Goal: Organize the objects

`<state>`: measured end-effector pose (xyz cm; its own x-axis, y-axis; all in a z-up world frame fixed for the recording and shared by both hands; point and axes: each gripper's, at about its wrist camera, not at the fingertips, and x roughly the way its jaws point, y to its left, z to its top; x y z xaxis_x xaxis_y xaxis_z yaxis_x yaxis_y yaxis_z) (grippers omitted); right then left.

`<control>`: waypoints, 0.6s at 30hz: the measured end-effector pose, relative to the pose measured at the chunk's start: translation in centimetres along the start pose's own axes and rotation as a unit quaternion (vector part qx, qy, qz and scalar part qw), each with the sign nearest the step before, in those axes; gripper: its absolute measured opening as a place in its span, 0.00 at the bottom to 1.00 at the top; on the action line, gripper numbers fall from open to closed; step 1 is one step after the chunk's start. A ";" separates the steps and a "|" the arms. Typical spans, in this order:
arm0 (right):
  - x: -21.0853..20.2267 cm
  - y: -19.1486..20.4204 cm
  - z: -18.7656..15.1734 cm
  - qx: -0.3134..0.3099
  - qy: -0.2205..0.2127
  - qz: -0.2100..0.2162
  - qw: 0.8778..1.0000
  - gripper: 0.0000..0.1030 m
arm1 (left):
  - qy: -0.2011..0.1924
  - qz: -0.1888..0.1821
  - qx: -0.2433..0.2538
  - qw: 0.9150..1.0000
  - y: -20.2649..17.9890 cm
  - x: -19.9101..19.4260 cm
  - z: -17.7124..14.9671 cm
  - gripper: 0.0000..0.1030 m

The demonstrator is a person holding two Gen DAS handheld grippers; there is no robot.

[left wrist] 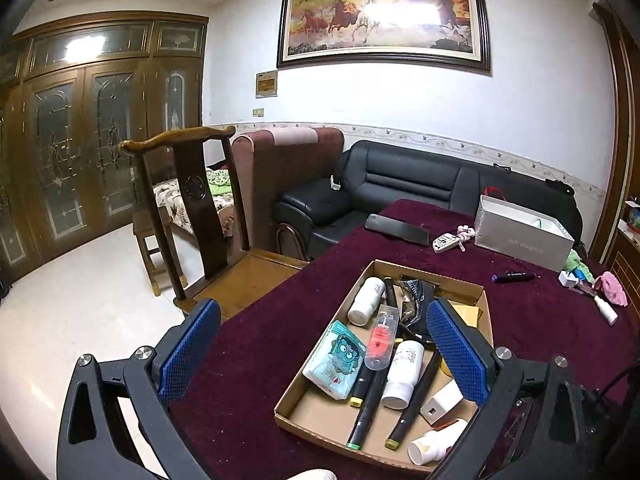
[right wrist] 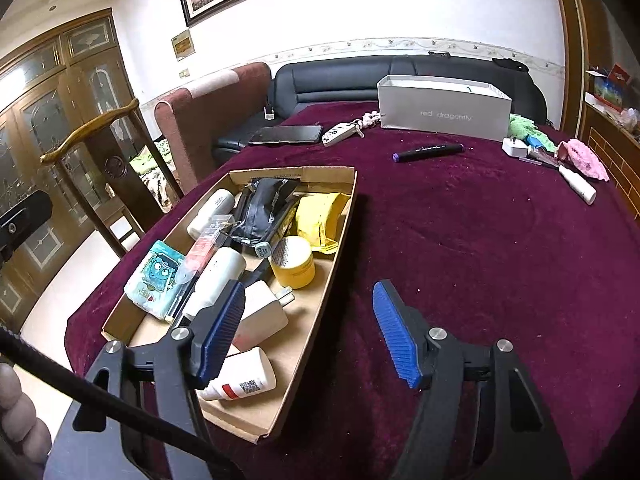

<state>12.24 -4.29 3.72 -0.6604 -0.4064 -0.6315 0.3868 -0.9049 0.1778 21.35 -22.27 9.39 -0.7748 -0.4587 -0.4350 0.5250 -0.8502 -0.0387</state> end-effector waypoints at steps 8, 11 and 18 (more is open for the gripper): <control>0.3 0.3 -0.4 0.000 0.010 0.005 1.000 0.65 | 0.013 0.003 -0.002 1.000 0.2 0.4 -0.5 0.98; 0.4 0.5 -0.5 -0.004 0.012 0.006 1.000 0.65 | 0.016 0.004 -0.004 1.000 0.3 0.4 -0.6 0.98; 0.5 0.9 -0.8 -0.007 0.016 0.010 1.000 0.65 | 0.016 0.008 -0.004 1.000 0.4 0.4 -0.9 0.98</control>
<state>12.76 -5.20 3.01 -0.6317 -0.4206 -0.6512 0.4098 -0.8942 0.1800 21.55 -22.63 8.39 -0.7553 -0.4633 -0.4635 0.5394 -0.8412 -0.0380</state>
